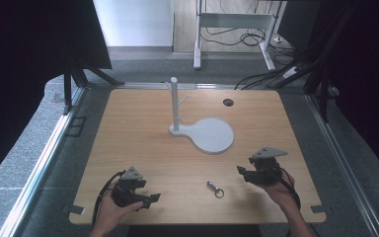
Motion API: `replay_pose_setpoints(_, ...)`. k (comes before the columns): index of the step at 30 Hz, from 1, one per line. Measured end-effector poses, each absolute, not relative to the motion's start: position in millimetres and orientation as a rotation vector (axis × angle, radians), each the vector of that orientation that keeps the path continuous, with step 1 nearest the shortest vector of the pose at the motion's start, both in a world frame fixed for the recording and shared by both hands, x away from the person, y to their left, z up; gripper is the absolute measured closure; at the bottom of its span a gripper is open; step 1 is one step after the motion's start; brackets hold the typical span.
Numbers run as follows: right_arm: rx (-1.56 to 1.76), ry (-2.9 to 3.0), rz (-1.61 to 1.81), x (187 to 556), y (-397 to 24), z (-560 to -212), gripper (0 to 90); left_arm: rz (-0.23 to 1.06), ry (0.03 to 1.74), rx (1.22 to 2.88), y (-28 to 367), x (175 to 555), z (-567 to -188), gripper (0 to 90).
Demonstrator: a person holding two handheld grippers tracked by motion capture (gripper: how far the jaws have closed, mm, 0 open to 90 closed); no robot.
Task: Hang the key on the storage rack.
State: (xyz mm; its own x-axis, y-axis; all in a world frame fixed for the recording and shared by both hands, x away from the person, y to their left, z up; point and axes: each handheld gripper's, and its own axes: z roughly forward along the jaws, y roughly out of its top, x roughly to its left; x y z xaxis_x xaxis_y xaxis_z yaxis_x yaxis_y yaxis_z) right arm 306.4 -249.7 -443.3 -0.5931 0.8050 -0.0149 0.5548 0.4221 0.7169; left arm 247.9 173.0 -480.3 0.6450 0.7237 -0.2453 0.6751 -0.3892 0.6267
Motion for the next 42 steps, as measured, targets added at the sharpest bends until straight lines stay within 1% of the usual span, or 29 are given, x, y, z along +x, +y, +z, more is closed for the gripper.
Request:
replay_pose_setpoints(11,1.12,2.418,0.913,312,-234,-430,47.5,0.078,1.075,2.161,170,248,-483,22.6)
replay_pose_setpoints(21,1.078,2.484,0.914,311,-221,-429,49.3,0.074,1.073,2.163,168,248,-484,22.6)
replay_pose_setpoints(42,1.03,2.551,0.884,306,-199,-431,48.2,0.071,1.074,2.164,169,248,-485,22.6)
